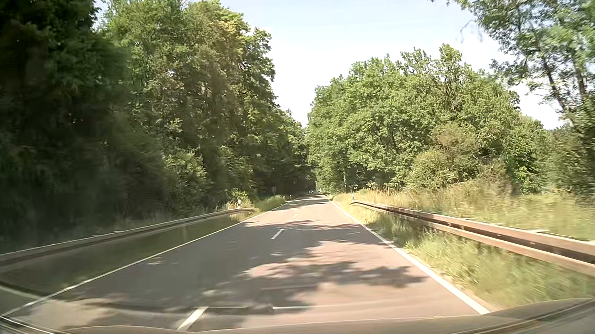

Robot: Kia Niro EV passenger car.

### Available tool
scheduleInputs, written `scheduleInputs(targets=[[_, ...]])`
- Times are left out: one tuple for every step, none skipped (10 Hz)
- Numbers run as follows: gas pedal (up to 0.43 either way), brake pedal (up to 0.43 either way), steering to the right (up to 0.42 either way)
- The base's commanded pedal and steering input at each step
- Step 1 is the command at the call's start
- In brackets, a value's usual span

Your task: Follow the waypoints while adhering to traffic rules and regulations

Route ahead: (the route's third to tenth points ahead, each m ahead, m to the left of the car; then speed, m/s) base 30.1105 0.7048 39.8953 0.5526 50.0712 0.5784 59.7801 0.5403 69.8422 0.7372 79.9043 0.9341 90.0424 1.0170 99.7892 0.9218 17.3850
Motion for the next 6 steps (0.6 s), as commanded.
scheduleInputs(targets=[[0.079,0.030,0.000],[0.079,0.030,0.000],[0.079,0.030,0.000],[0.079,0.030,0.000],[0.087,0.030,0.000],[0.087,0.030,0.000]])
